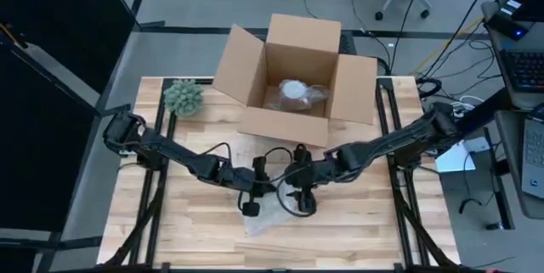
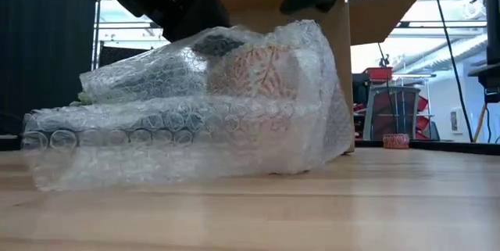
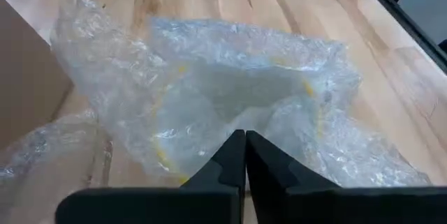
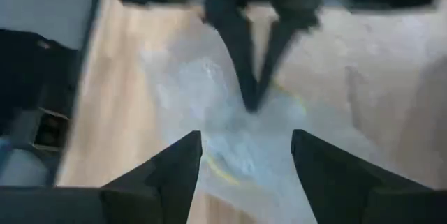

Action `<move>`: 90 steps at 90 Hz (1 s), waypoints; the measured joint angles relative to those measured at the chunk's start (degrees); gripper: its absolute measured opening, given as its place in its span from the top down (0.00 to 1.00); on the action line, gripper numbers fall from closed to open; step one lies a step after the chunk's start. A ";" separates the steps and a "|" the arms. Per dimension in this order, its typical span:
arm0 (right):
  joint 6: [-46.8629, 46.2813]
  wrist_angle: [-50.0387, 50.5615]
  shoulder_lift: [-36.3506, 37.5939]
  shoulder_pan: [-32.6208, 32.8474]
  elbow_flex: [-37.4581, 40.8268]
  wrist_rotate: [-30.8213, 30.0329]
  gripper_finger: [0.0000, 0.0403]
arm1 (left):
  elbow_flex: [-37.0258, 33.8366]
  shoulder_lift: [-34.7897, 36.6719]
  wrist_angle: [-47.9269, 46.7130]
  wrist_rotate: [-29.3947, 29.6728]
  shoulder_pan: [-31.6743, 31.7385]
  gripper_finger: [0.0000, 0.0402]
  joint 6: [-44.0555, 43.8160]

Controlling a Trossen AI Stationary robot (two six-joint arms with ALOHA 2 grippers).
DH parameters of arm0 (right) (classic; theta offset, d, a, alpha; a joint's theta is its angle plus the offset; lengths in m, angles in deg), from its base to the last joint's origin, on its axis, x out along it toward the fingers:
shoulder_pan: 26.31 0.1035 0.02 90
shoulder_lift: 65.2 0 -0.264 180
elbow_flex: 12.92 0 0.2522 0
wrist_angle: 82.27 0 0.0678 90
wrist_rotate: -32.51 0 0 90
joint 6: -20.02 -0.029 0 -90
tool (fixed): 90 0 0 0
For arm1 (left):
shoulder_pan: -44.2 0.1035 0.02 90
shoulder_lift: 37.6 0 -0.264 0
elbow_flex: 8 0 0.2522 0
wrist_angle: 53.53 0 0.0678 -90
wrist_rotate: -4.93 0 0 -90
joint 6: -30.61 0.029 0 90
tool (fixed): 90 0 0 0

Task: Wrap mug
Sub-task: Wrap the orange mug with bubble wrap

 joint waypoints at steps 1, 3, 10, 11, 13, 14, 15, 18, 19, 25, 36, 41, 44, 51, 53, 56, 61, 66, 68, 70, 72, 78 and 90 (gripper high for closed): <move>-0.20 0.66 0.00 0.00 0.01 -0.70 0.48 | -0.01 0.00 0.00 0.00 0.00 1.00 0.00; -0.67 1.83 -0.05 0.02 0.06 -2.41 0.48 | -0.01 0.00 0.00 0.00 0.00 1.00 0.00; -1.58 3.24 -0.85 -0.13 0.12 -8.90 0.48 | -0.02 0.00 0.02 -0.02 0.00 1.00 0.00; -1.59 3.08 -1.01 -0.16 0.12 -9.57 0.48 | -0.02 0.00 0.02 -0.02 0.00 1.00 0.00; -1.56 2.60 -1.33 -0.24 0.12 -10.62 0.48 | -0.02 0.00 0.02 -0.02 0.00 1.00 0.00; -1.51 2.29 -1.51 -0.27 0.12 -11.05 0.48 | -0.02 0.00 0.03 -0.02 0.00 1.00 0.00; -1.33 1.94 -1.74 -0.29 0.12 -11.33 0.48 | -0.02 0.00 0.04 -0.02 0.00 1.00 0.00; -0.61 0.46 -2.54 -0.39 0.12 -11.50 0.48 | -0.02 0.00 0.03 -0.02 0.00 1.00 0.00; -0.28 -0.11 -2.83 -0.40 0.12 -11.43 0.48 | -0.02 0.00 0.02 -0.02 0.00 1.00 0.01; 1.50 -3.37 -4.54 -0.50 0.12 -10.96 0.48 | -0.02 0.00 0.04 -0.02 0.00 1.00 0.10; 2.45 -5.53 -8.25 -0.50 0.08 -9.31 0.48 | -0.02 0.00 0.03 -0.04 0.00 1.00 0.13; 2.35 -5.22 -10.33 -0.51 0.08 -8.78 0.48 | -0.02 0.00 0.04 -0.06 0.00 1.00 0.13; 2.23 -4.97 -11.52 -0.52 0.08 -8.38 0.48 | -0.02 0.00 0.04 -0.07 0.00 1.00 0.14; 1.14 -5.45 -13.86 -0.56 -0.19 -8.47 0.48 | 0.00 0.00 0.39 -0.24 0.00 1.00 0.15; 0.67 -5.65 -14.40 -0.60 -0.22 -8.56 0.48 | 0.00 0.00 0.35 -0.26 0.00 1.00 0.16; -0.01 -5.80 -15.24 -0.67 -0.38 -8.74 0.48 | 0.00 0.00 0.41 -0.26 0.00 1.00 0.17; -0.81 -6.36 -16.51 -0.89 -0.44 -8.80 0.48 | 0.01 0.00 0.45 -0.31 0.00 1.00 0.17; -1.47 -6.29 -17.31 -1.33 -0.46 -8.33 0.48 | 0.02 0.00 0.47 -0.31 0.00 1.00 0.17; -1.58 -6.17 -17.39 -1.44 -0.44 -8.09 0.48 | 0.02 0.00 0.47 -0.31 0.00 1.00 0.17; -1.61 -6.11 -17.42 -1.48 -0.44 -7.76 0.48 | 0.02 0.00 0.47 -0.31 0.00 1.00 0.17; -1.59 -6.11 -17.41 -1.51 -0.44 -7.37 0.48 | 0.02 0.00 0.45 -0.33 0.00 1.00 0.17; -1.53 -5.63 -16.49 -1.51 -0.60 -6.90 0.48 | 0.04 0.00 0.48 -0.31 0.00 1.00 0.17; 0.15 -2.12 -13.73 -1.42 -2.58 -6.04 0.48 | -0.02 0.02 -0.10 -0.28 0.04 1.00 0.32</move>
